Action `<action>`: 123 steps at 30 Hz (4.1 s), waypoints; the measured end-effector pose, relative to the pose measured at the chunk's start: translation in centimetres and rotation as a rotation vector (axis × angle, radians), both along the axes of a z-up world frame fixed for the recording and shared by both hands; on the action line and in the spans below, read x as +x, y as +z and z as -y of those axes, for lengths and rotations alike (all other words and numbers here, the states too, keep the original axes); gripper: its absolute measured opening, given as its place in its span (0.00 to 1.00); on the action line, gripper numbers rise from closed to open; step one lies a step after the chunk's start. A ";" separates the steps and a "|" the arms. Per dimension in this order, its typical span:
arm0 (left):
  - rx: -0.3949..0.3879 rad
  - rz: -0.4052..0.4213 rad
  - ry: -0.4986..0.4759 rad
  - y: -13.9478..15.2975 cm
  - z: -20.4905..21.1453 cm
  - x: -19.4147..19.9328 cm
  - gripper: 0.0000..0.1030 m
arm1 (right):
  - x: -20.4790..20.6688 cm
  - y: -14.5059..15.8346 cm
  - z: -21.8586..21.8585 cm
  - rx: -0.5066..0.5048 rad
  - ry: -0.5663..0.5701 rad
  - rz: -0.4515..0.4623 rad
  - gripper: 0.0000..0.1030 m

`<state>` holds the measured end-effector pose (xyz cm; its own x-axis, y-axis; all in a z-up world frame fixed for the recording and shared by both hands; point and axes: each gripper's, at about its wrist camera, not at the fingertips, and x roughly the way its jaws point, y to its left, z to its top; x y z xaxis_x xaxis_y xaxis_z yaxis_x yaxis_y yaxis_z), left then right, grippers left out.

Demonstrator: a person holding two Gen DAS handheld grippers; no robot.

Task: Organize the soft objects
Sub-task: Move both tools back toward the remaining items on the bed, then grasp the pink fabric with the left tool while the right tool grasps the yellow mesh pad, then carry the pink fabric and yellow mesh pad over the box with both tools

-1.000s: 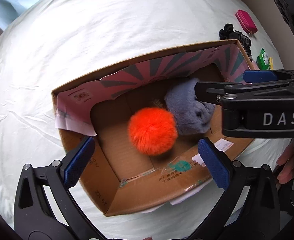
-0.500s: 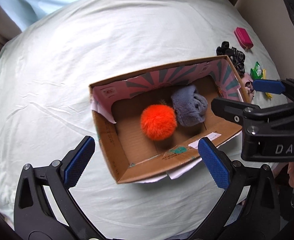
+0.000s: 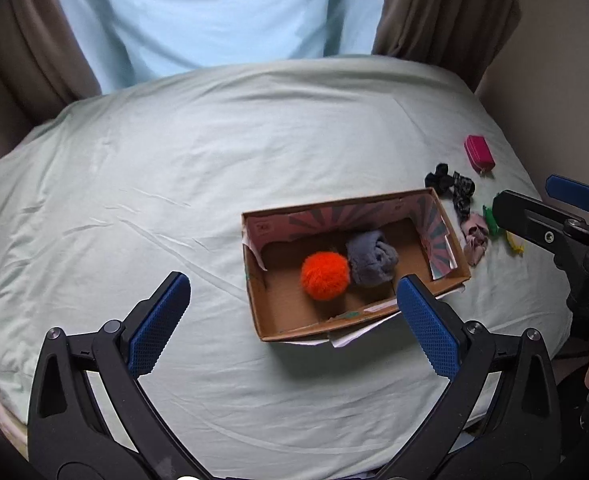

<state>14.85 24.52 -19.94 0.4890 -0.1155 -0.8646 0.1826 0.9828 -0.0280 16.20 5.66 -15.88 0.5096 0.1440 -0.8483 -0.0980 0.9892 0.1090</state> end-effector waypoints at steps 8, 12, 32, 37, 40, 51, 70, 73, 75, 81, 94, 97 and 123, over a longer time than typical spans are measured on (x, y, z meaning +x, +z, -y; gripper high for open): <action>0.000 0.173 0.066 7.3 1.3 -4.6 1.00 | -4.8 5.6 4.8 0.065 -0.060 0.176 0.98; -0.010 0.209 0.083 9.3 4.4 -6.7 1.00 | -7.2 6.9 8.7 0.055 -0.058 0.239 0.98; -0.050 0.234 0.015 4.5 28.6 -6.0 1.00 | -8.7 0.3 33.1 0.013 -0.046 0.216 0.98; -0.017 0.182 0.001 -1.7 33.5 -3.7 1.00 | -6.0 -5.4 36.6 0.018 -0.012 0.162 0.98; 0.004 0.158 -0.019 -5.9 36.0 -2.2 1.00 | -4.1 -9.5 37.9 0.030 0.000 0.132 0.98; 0.092 0.087 -0.113 -19.8 41.5 2.5 1.00 | 0.9 -22.8 39.9 0.053 0.054 0.062 0.98; 0.079 0.004 -0.211 -28.9 43.1 7.0 0.66 | 3.4 -30.5 39.1 0.028 0.111 0.002 0.91; 0.067 0.008 -0.243 -28.9 43.4 6.9 0.56 | 3.3 -30.8 38.7 0.001 0.117 0.008 0.89; 0.077 0.011 -0.259 -28.8 43.7 6.7 0.55 | 3.3 -30.8 38.5 -0.021 0.117 0.012 0.86; 0.047 -0.004 -0.252 -28.1 43.6 6.8 0.48 | 3.1 -30.4 38.5 -0.043 0.083 0.013 0.65; 0.002 0.015 -0.207 -24.5 42.3 5.0 0.47 | 1.9 -27.2 39.3 -0.010 -0.001 0.030 0.43; -0.009 0.031 -0.207 -22.6 41.9 4.2 0.47 | 1.2 -25.5 39.3 -0.008 -0.014 0.046 0.42; -0.094 0.192 0.018 3.0 22.3 -1.2 0.47 | -4.6 1.2 24.4 0.089 -0.054 0.185 0.42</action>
<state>13.61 2.24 -16.97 0.6464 -0.1808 -0.7412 0.1756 0.9807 -0.0861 11.60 -18.70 -14.67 0.6648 0.1825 -0.7244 -0.0712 0.9808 0.1817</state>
